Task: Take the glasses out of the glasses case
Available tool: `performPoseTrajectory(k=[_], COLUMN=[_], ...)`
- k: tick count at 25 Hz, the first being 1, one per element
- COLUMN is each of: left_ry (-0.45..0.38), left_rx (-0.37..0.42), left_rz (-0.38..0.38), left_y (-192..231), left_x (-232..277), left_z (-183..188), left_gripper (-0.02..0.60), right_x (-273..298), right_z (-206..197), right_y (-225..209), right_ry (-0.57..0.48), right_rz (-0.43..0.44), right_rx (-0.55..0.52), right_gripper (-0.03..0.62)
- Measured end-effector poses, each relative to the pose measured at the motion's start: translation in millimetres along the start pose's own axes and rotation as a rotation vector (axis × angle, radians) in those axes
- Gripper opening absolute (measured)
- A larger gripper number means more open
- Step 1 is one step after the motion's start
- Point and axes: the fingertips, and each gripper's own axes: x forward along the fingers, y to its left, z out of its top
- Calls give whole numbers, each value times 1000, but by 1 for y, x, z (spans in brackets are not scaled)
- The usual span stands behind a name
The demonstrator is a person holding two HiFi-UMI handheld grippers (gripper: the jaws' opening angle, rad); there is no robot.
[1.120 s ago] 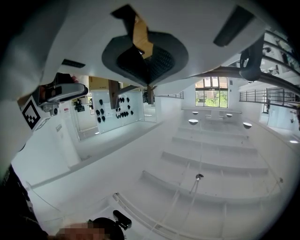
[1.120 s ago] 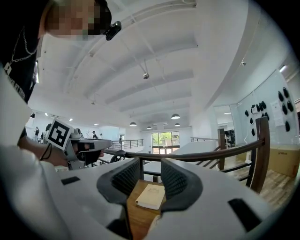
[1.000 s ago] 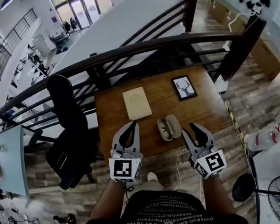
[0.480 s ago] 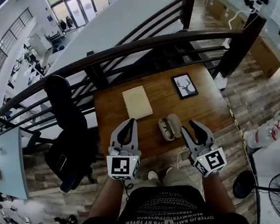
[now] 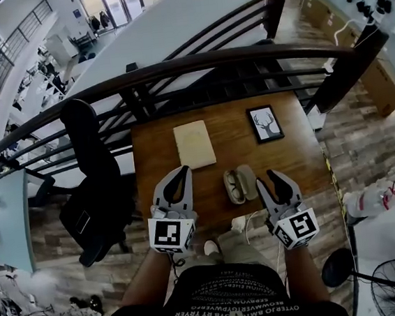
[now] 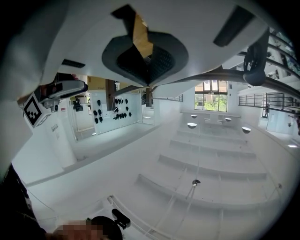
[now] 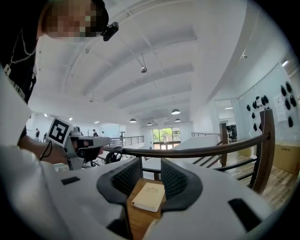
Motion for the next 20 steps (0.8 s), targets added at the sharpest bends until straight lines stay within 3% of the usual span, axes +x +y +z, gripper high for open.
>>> performPoseTrajectory(k=[9, 20], left_ry=[14, 38], left_rx=[28, 9], left_rz=[31, 38], left_y=[2, 0], left_x=[37, 65], left_z=[-5, -20], left_gripper=[26, 26], right_x=[38, 67], right_z=[-15, -42], right_y=[-24, -50], right_ry=[47, 99], right_rz=[60, 97], right_rx=[18, 54], right_gripper=[124, 124])
